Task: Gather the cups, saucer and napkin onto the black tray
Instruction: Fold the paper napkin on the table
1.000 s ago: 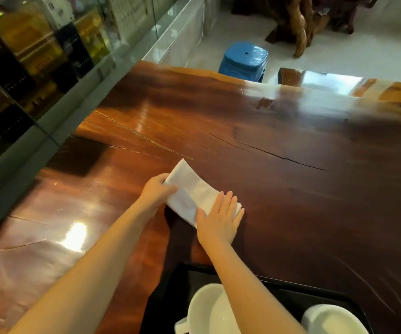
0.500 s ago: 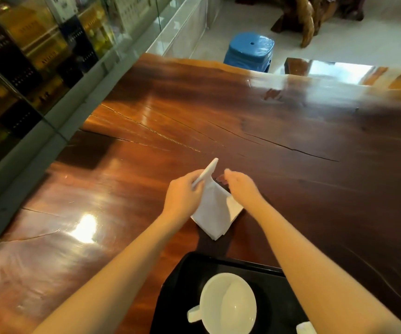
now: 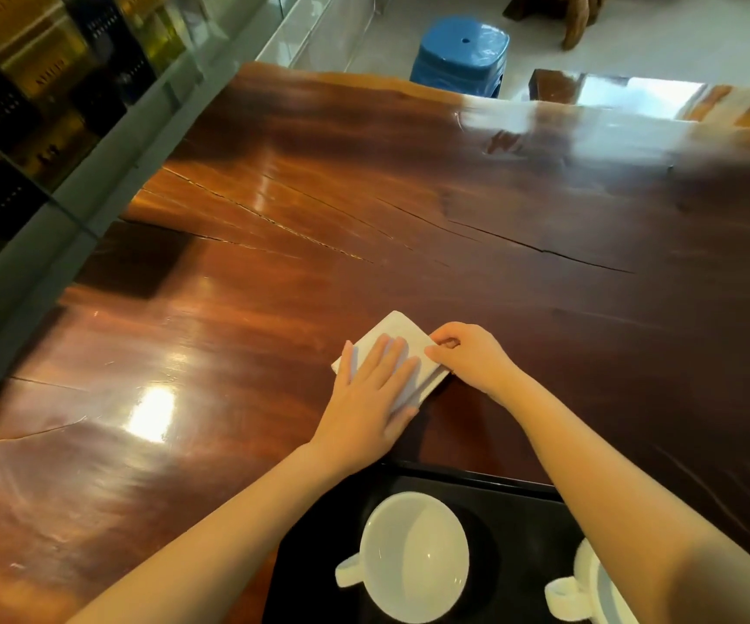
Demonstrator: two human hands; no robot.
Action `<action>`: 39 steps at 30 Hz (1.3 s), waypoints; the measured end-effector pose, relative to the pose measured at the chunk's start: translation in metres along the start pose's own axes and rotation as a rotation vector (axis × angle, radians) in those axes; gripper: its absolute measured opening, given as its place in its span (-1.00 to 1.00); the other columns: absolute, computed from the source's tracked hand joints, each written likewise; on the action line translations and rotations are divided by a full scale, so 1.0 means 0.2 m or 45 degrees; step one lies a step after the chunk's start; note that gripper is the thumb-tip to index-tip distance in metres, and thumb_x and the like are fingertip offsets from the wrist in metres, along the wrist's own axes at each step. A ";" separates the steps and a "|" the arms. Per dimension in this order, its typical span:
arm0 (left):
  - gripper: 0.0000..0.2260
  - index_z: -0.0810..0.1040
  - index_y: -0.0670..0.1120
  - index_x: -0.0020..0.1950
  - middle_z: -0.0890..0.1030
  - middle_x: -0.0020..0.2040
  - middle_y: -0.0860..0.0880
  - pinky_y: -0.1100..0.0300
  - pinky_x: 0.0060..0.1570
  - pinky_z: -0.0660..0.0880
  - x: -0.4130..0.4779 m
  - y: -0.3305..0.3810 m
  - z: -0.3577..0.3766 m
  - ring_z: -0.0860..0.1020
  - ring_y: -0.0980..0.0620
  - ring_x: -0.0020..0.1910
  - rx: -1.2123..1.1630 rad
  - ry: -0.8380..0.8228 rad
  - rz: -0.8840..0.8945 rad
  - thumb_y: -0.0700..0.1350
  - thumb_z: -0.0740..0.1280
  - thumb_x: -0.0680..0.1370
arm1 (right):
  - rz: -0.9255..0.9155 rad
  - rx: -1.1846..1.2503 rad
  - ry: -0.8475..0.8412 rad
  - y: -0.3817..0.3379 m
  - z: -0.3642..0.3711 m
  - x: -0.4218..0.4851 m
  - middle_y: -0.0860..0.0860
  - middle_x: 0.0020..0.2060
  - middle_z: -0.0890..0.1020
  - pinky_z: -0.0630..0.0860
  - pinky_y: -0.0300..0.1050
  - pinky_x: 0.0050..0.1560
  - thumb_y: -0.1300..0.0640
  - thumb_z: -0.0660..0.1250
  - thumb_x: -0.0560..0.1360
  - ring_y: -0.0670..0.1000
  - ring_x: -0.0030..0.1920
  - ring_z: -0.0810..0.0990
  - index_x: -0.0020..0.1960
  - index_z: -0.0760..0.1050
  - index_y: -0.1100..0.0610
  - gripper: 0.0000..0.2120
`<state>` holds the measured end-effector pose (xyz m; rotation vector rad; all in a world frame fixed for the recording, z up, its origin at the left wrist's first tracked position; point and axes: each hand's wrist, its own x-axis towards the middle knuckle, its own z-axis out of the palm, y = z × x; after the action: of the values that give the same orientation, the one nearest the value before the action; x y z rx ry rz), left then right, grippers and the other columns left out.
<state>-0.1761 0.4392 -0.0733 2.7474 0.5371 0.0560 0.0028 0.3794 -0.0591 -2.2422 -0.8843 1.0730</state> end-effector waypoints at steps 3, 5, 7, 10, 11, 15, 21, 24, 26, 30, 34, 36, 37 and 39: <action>-0.42 0.00 -0.07 0.53 -0.06 0.56 -0.08 -0.12 0.41 -0.35 -0.01 0.00 0.02 -0.29 -0.07 0.48 0.076 -0.018 -0.008 0.13 0.08 0.59 | -0.038 -0.031 0.006 0.02 0.00 0.00 -0.11 -0.33 0.45 0.32 -0.26 -0.34 0.12 0.25 0.53 -0.14 -0.31 0.41 0.05 0.50 0.06 -0.88; -0.39 -0.05 -0.09 0.53 -0.09 0.56 -0.09 -0.08 0.44 -0.31 -0.01 0.01 0.02 -0.28 -0.08 0.48 0.077 -0.043 -0.004 0.14 0.08 0.59 | -0.043 -0.062 -0.015 0.04 -0.01 -0.01 -0.08 -0.34 0.45 0.34 -0.25 -0.34 0.13 0.24 0.52 -0.09 -0.32 0.40 0.02 0.46 0.04 -0.91; -0.40 -0.11 -0.11 0.53 -0.12 0.56 -0.10 0.03 0.43 -0.36 -0.01 0.02 0.04 -0.34 -0.05 0.46 0.077 -0.075 0.005 0.11 0.06 0.60 | -0.059 -0.106 -0.042 0.06 0.00 -0.03 -0.05 -0.32 0.45 0.36 -0.21 -0.32 0.16 0.26 0.51 -0.05 -0.31 0.40 -0.02 0.42 0.05 -0.93; -0.42 -0.16 -0.12 0.52 -0.15 0.56 -0.10 0.12 0.40 -0.42 -0.01 0.01 0.05 -0.36 -0.03 0.45 0.070 -0.112 0.009 0.07 0.03 0.62 | -0.113 -0.201 -0.063 0.09 0.01 -0.05 -0.03 -0.28 0.47 0.40 -0.17 -0.29 0.18 0.29 0.50 -0.01 -0.28 0.42 -0.04 0.39 0.09 -0.92; -0.42 -0.16 -0.13 0.52 -0.15 0.56 -0.11 0.12 0.40 -0.41 -0.01 0.00 0.05 -0.34 -0.04 0.47 0.085 -0.120 0.012 0.06 0.02 0.62 | -0.128 -0.221 -0.067 0.09 0.01 -0.05 -0.02 -0.26 0.48 0.40 -0.18 -0.29 0.17 0.29 0.49 -0.01 -0.28 0.43 -0.03 0.39 0.09 -0.91; -0.45 -0.08 -0.17 0.53 -0.09 0.56 -0.15 0.09 0.41 -0.35 0.02 -0.03 0.02 -0.20 -0.13 0.53 0.131 -0.093 -0.003 0.02 0.03 0.63 | -0.113 -0.108 -0.046 0.07 -0.02 -0.05 -0.04 -0.26 0.49 0.39 -0.27 -0.34 0.11 0.31 0.50 -0.08 -0.32 0.42 -0.05 0.40 0.04 -0.91; -0.50 -0.10 -0.15 0.53 -0.12 0.56 -0.14 0.08 0.44 -0.30 0.02 -0.06 0.03 -0.21 -0.12 0.53 0.137 -0.106 0.007 -0.05 0.00 0.64 | -0.011 0.012 -0.085 0.05 0.00 -0.07 0.01 -0.21 0.53 0.40 -0.25 -0.26 0.09 0.29 0.52 -0.03 -0.22 0.47 0.00 0.41 0.05 -0.91; -0.50 -0.13 -0.13 0.53 -0.14 0.56 -0.12 0.10 0.44 -0.33 0.01 -0.07 0.05 -0.28 -0.07 0.50 0.115 -0.083 0.014 -0.16 -0.01 0.64 | 0.038 0.016 -0.083 0.05 -0.01 -0.09 -0.01 -0.26 0.53 0.40 -0.26 -0.28 0.08 0.31 0.51 -0.07 -0.26 0.46 -0.03 0.42 0.06 -0.90; -0.48 -0.14 -0.11 0.53 -0.15 0.56 -0.11 0.12 0.42 -0.35 0.02 -0.07 0.06 -0.28 -0.07 0.50 0.116 -0.087 0.023 -0.25 -0.01 0.61 | 0.035 -0.081 -0.074 0.05 -0.01 -0.09 -0.03 -0.31 0.50 0.38 -0.27 -0.32 0.10 0.34 0.49 -0.08 -0.32 0.43 -0.07 0.40 0.06 -0.88; -0.44 -0.13 -0.11 0.53 -0.12 0.56 -0.13 0.09 0.39 -0.38 0.00 -0.06 0.07 -0.23 -0.13 0.52 0.151 -0.065 0.012 -0.31 -0.01 0.57 | 0.033 -0.421 0.000 0.02 0.00 -0.11 0.03 -0.01 0.50 0.48 -0.10 -0.04 0.07 0.40 0.44 0.04 -0.01 0.48 0.10 0.37 0.11 -0.68; -0.48 -0.15 -0.07 0.53 -0.17 0.56 -0.14 -0.08 0.44 -0.29 -0.01 -0.06 0.07 -0.24 -0.16 0.52 0.190 -0.167 -0.032 -0.10 0.00 0.63 | -0.283 -0.408 0.172 -0.03 0.04 -0.04 0.05 0.45 0.23 0.24 0.01 0.36 0.19 0.24 0.51 0.11 0.44 0.15 0.44 0.18 0.10 -0.47; -0.49 -0.11 -0.06 0.53 -0.16 0.56 -0.11 -0.03 0.45 -0.28 0.01 -0.08 0.05 -0.24 -0.10 0.52 0.066 -0.264 -0.029 -0.04 0.00 0.63 | -0.360 -0.387 0.115 -0.04 0.10 0.00 0.02 0.53 0.08 -0.01 0.00 0.48 0.16 0.09 0.60 0.05 0.52 -0.03 0.50 0.08 0.10 -0.52; -0.51 -0.04 -0.07 0.53 -0.10 0.57 -0.09 0.02 0.45 -0.27 0.02 -0.08 0.03 -0.19 -0.05 0.53 -0.098 -0.251 -0.078 -0.08 0.01 0.63 | -0.370 -0.459 0.084 -0.03 0.15 0.02 0.01 0.54 0.01 -0.11 -0.02 0.49 0.12 0.02 0.62 0.03 0.53 -0.10 0.52 0.02 0.09 -0.52; -0.55 0.13 -0.10 0.51 0.08 0.55 -0.09 0.13 0.45 -0.21 0.06 -0.07 0.00 -0.04 0.02 0.54 -0.436 -0.017 -0.278 -0.21 0.04 0.60 | -0.398 -0.638 0.125 0.04 0.22 0.04 0.01 0.55 -0.07 -0.23 -0.07 0.46 0.01 -0.06 0.63 0.01 0.53 -0.16 0.53 -0.09 0.08 -0.49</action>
<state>-0.1711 0.4565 -0.0781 2.3430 0.7449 0.0691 -0.0270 0.3864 -0.0934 -2.3993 -1.5337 0.6410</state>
